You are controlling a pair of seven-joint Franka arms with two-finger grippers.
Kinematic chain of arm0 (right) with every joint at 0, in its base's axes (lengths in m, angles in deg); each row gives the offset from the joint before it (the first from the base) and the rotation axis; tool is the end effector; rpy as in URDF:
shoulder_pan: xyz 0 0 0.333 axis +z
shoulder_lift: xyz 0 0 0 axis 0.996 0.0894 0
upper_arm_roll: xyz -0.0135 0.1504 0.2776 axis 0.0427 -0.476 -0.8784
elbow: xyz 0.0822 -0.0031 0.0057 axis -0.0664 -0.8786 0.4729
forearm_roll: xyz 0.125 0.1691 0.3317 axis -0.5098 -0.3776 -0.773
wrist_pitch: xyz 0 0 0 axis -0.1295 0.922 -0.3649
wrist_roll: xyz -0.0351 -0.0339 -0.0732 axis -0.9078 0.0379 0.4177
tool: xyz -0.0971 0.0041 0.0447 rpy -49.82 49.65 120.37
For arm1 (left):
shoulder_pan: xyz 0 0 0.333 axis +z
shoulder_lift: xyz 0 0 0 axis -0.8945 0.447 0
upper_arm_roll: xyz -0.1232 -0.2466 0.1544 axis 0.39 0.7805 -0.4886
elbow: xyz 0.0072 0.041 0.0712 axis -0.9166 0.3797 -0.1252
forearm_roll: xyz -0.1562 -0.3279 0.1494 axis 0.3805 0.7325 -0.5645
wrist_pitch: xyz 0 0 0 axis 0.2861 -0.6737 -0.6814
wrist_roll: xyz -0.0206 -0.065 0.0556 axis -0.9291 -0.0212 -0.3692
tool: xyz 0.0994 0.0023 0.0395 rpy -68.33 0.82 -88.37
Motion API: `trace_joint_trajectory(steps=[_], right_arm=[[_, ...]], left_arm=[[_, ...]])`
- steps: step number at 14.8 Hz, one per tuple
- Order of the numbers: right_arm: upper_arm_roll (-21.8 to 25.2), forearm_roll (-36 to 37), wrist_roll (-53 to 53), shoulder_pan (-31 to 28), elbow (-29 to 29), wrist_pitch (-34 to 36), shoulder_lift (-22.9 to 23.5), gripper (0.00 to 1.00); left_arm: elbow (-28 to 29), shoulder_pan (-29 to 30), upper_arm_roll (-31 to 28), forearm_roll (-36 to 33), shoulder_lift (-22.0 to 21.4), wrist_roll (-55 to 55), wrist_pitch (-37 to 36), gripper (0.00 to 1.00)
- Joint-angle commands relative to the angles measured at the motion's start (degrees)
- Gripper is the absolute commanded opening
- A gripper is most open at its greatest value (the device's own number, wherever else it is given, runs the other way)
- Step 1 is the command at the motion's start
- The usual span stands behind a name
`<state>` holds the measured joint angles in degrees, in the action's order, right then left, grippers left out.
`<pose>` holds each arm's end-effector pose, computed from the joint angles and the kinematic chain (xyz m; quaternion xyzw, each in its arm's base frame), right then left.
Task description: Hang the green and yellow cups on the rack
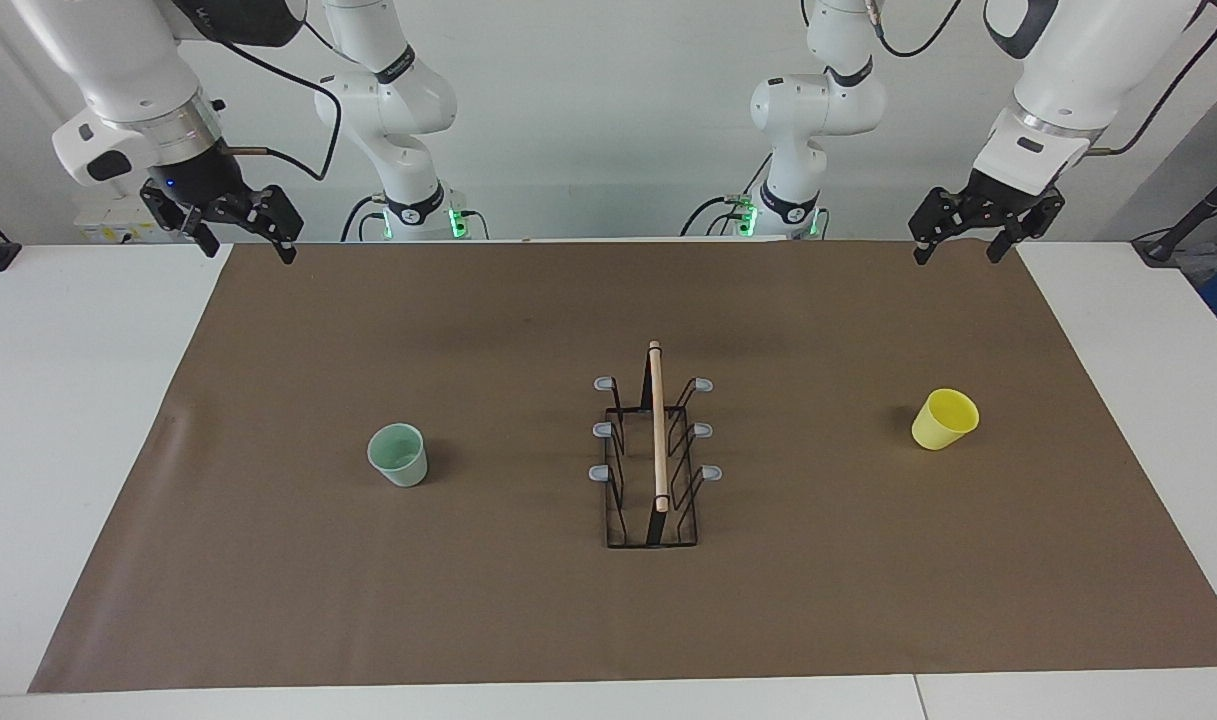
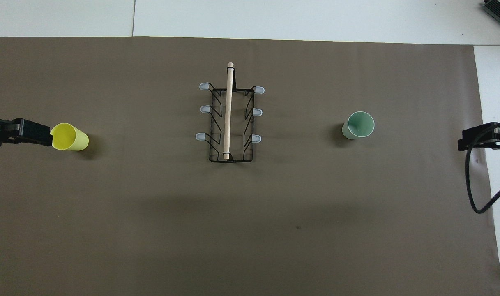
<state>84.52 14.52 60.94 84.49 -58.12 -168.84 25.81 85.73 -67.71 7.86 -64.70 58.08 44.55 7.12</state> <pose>0.5313 -0.0333 0.6340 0.9975 -0.0658 -0.0218 0.0115 0.5350 -0.0355 0.6392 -0.9996 0.0266 0.0030 0.0030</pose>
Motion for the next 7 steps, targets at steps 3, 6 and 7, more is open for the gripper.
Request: trace_joint_trajectory(steps=[3,6,7], right_arm=[[-0.6,-0.3,-0.4,-0.8,-0.4,-0.3,-0.7,1.0],[-0.6,-0.2,-1.3,-0.7,-0.5,-0.8,-0.8,1.0],[-0.6,-0.2,-1.8,-0.8,-1.2,-1.0,-1.2,1.0]], left_arm=[[-2.7,-2.7,-3.5,0.4,-0.1,-0.7,-2.2,1.0],[-1.7,-3.9,-6.0,0.3,-0.6,-0.7,-2.1,1.0],[-0.6,-4.1,-5.9,0.3,-1.0,-0.5,-2.2,1.0]])
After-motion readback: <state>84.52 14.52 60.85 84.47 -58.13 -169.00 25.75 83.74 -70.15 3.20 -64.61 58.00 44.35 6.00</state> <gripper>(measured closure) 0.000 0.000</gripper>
